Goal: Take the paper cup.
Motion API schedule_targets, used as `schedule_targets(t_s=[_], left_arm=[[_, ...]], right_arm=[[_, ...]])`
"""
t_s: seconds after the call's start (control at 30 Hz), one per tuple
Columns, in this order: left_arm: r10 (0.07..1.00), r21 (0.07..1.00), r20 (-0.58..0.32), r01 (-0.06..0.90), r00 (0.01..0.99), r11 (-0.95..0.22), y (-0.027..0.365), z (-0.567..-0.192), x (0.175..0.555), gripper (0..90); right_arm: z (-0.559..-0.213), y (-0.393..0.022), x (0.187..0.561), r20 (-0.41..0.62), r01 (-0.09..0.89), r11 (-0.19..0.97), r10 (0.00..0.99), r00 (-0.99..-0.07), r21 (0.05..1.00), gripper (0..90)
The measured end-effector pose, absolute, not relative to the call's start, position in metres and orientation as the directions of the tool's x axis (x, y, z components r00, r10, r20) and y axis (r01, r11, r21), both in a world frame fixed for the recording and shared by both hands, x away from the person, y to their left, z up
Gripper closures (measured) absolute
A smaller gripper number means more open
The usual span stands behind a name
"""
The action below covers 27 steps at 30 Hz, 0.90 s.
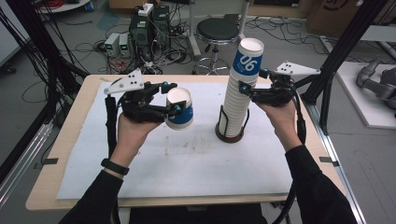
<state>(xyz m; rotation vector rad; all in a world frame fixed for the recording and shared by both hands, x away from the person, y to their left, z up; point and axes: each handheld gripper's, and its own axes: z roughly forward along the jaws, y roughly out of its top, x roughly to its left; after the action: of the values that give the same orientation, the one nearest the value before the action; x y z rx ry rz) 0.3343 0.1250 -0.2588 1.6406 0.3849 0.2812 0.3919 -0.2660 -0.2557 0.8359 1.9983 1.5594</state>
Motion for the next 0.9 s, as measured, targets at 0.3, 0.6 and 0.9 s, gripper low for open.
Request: schedule_targets(t_s=[0.3, 0.6, 0.9], left_arm=[[0.405, 0.988, -0.092, 0.133, 0.910, -0.076, 0.131, -0.297, 0.330, 31.2], [0.397, 0.985, -0.123, 0.161, 0.909, -0.064, 0.137, -0.324, 0.329, 31.2], [0.395, 0.980, -0.139, 0.184, 0.908, -0.077, 0.138, -0.339, 0.330, 31.2]], right_arm=[[-0.255, -0.266, 0.391, 0.000, 0.168, 0.167, 0.712, -0.703, 0.972, 14.0], [-0.255, -0.266, 0.390, -0.003, 0.163, 0.165, 0.713, -0.701, 0.973, 14.0], [-0.259, -0.268, 0.387, -0.007, 0.150, 0.156, 0.715, -0.699, 0.976, 14.0]])
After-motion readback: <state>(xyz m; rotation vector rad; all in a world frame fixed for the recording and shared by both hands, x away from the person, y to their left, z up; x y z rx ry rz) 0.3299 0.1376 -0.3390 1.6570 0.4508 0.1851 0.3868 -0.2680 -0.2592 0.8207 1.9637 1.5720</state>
